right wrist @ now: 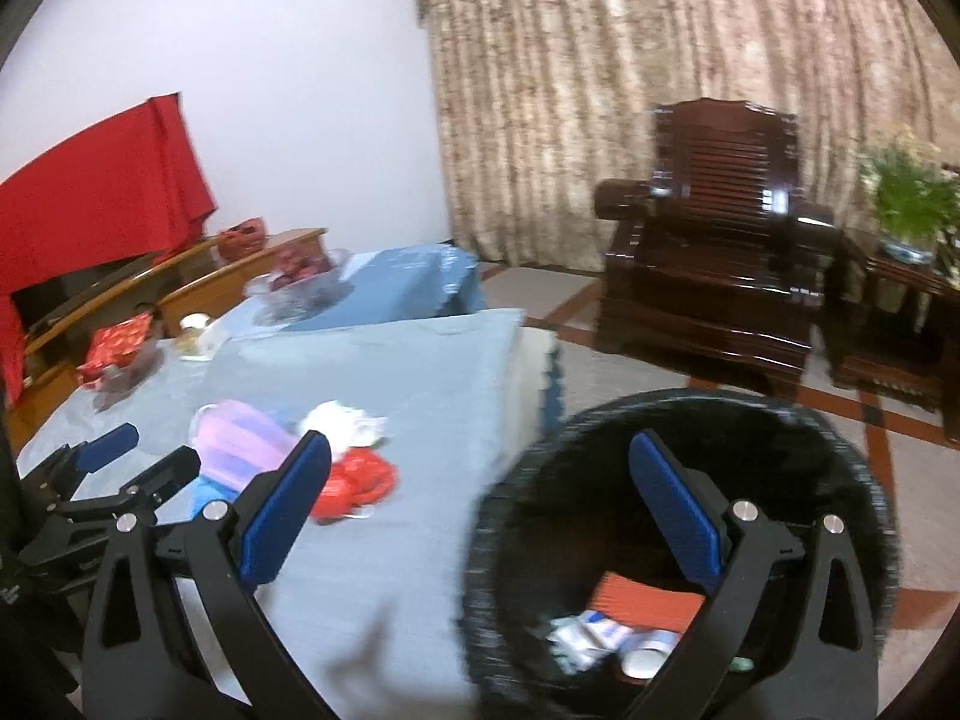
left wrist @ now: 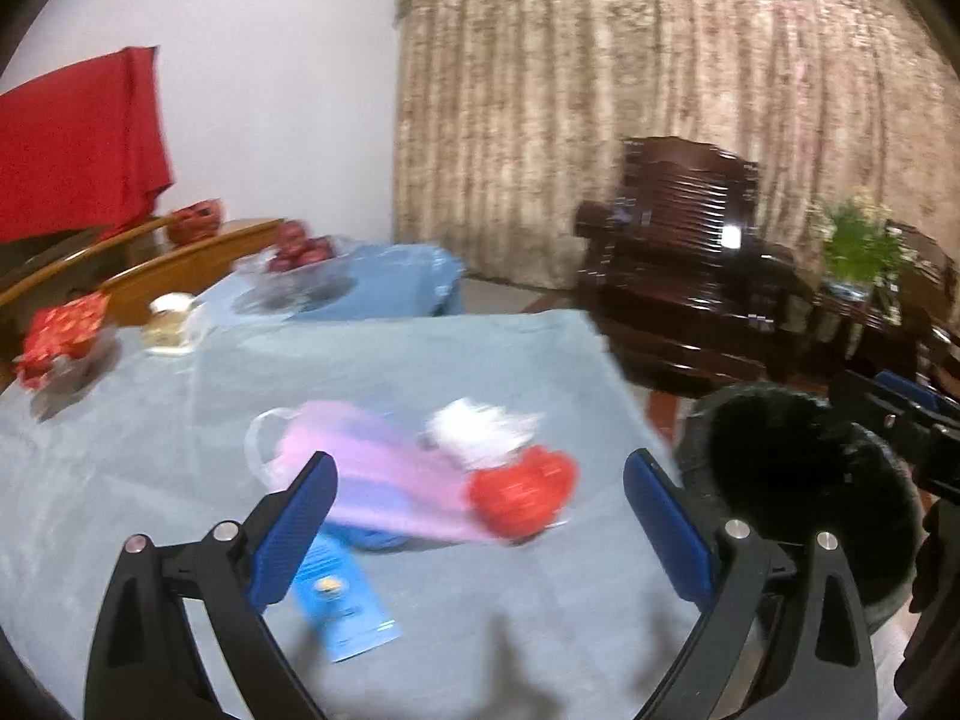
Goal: Collect trash
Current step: 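Move both grippers over the bin and release the box and net, then grasp the red plastic bag with the right gripper and lift it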
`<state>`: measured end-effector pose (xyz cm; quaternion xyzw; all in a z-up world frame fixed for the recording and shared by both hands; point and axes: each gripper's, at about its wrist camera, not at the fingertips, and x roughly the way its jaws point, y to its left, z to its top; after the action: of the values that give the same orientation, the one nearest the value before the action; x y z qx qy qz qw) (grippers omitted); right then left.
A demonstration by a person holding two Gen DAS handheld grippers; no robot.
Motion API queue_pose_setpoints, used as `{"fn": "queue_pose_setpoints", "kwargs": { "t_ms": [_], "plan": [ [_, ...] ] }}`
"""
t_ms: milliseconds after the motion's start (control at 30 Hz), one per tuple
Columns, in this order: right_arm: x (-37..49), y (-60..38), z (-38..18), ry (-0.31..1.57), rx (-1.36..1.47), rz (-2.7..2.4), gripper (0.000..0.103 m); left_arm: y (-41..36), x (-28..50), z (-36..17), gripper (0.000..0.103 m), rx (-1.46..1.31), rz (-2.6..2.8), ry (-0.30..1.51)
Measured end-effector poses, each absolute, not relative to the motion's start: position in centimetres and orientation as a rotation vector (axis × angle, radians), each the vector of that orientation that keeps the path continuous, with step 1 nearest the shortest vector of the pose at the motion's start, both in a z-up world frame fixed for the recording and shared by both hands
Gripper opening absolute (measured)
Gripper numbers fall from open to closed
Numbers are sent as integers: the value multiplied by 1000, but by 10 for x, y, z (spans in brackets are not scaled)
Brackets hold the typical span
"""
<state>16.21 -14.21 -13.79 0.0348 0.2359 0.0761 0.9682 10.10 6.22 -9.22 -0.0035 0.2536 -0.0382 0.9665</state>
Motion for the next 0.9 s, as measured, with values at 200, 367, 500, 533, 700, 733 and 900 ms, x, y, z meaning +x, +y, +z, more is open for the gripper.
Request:
{"fn": "queue_pose_setpoints", "kwargs": {
  "t_ms": [200,367,500,533,700,733,900],
  "plan": [
    [174,-100,-146,505,43,240,97,102,97,-102,94,-32,13,524],
    [187,-75,-155,535,15,282,97,131,99,-109,93,-59,66,533],
    [200,-62,-167,565,0,297,97,144,105,-118,93,-71,95,551],
    [204,-57,-170,574,-7,301,97,147,107,-120,93,-75,101,557],
    [229,-41,-190,623,-20,312,97,155,118,-129,93,-82,110,574],
    [233,-39,-195,632,-23,311,97,156,120,-130,93,-82,111,577],
    [256,-30,-216,685,-25,295,97,160,129,-134,93,-87,110,586]
  ]
}}
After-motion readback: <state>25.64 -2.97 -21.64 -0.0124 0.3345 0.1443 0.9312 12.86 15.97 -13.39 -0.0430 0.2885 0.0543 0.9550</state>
